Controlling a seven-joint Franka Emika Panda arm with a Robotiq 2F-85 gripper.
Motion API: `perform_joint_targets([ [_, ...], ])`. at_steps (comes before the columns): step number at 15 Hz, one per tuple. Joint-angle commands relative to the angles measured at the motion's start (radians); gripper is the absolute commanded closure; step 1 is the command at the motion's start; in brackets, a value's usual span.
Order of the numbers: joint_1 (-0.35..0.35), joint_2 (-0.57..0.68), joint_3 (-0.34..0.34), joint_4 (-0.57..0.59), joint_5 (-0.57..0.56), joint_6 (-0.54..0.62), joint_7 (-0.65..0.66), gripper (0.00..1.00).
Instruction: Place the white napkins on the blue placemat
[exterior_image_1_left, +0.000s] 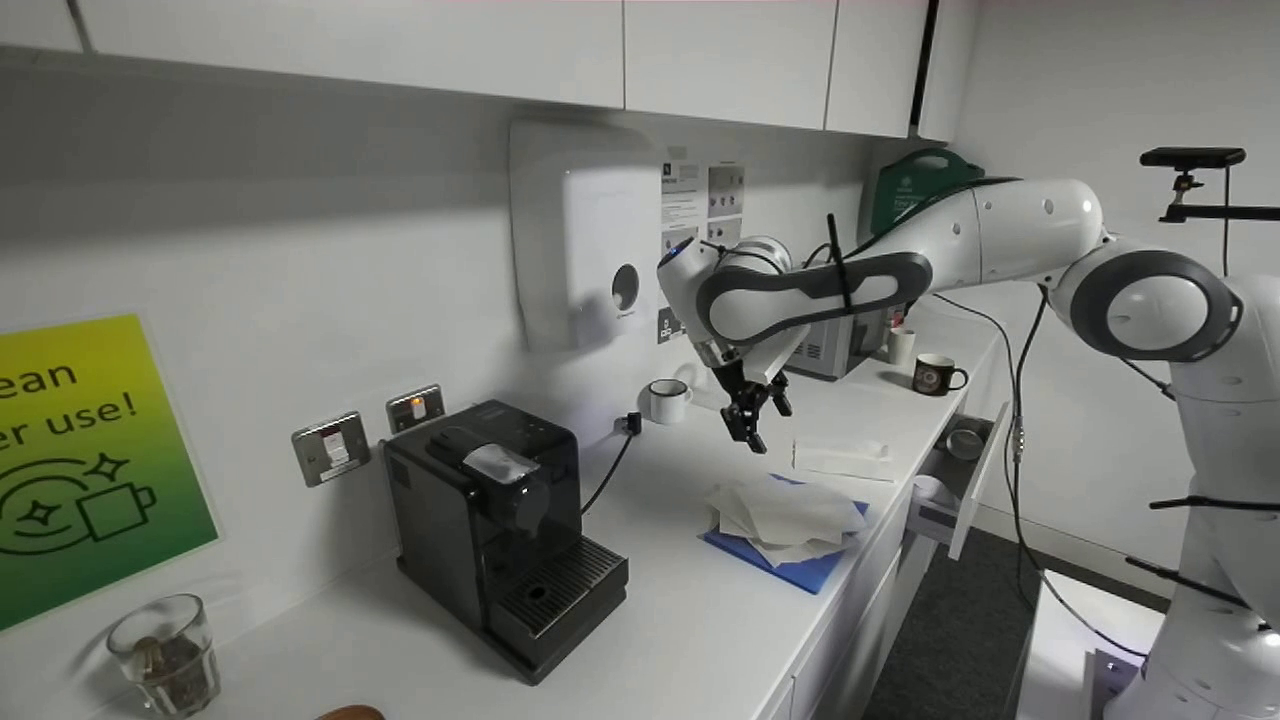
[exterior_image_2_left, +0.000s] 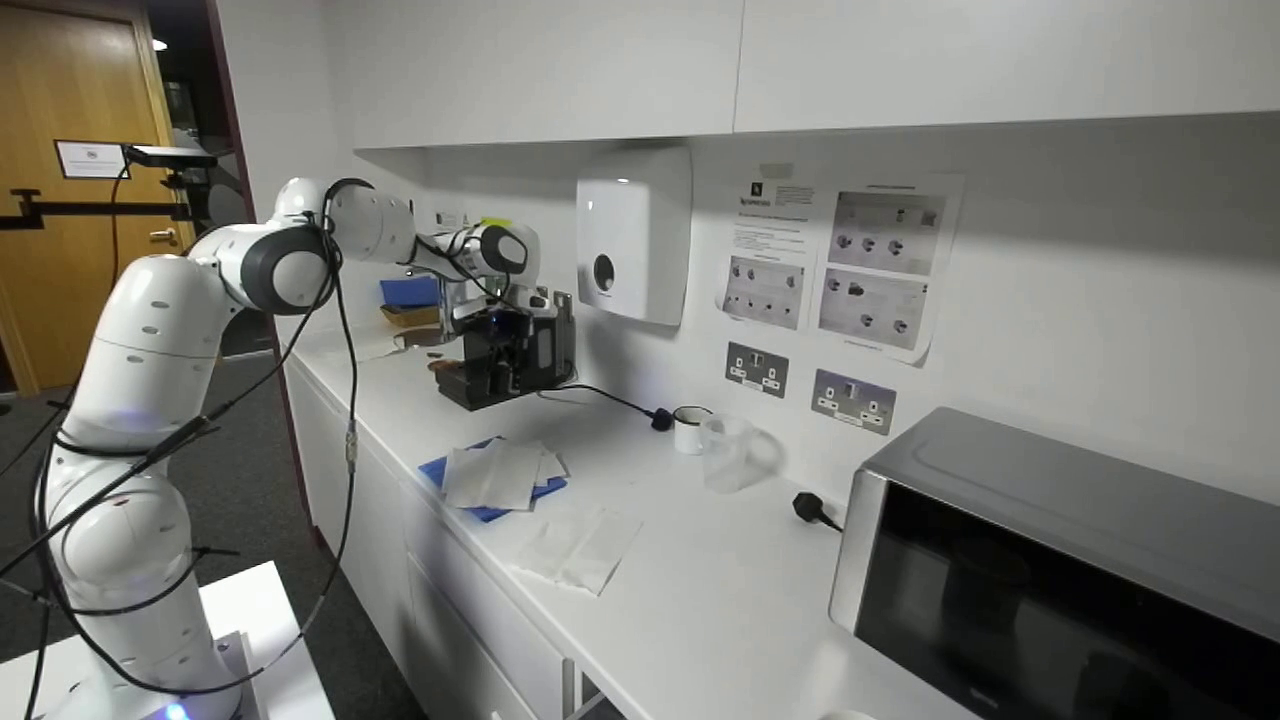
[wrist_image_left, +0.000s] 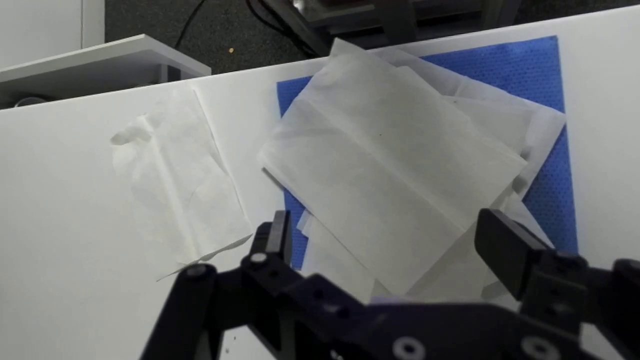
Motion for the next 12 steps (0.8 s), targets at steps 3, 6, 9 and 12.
perform_joint_targets([
  [3, -0.01, -0.056, -0.031, -0.065, -0.167, -0.002, -0.202, 0.0],
  [6, -0.029, -0.073, -0.037, -0.124, -0.236, 0.027, -0.277, 0.0],
  [9, -0.05, -0.099, -0.043, -0.198, -0.267, 0.072, -0.31, 0.0],
  [12, -0.079, -0.144, -0.049, -0.298, -0.269, 0.141, -0.314, 0.0],
])
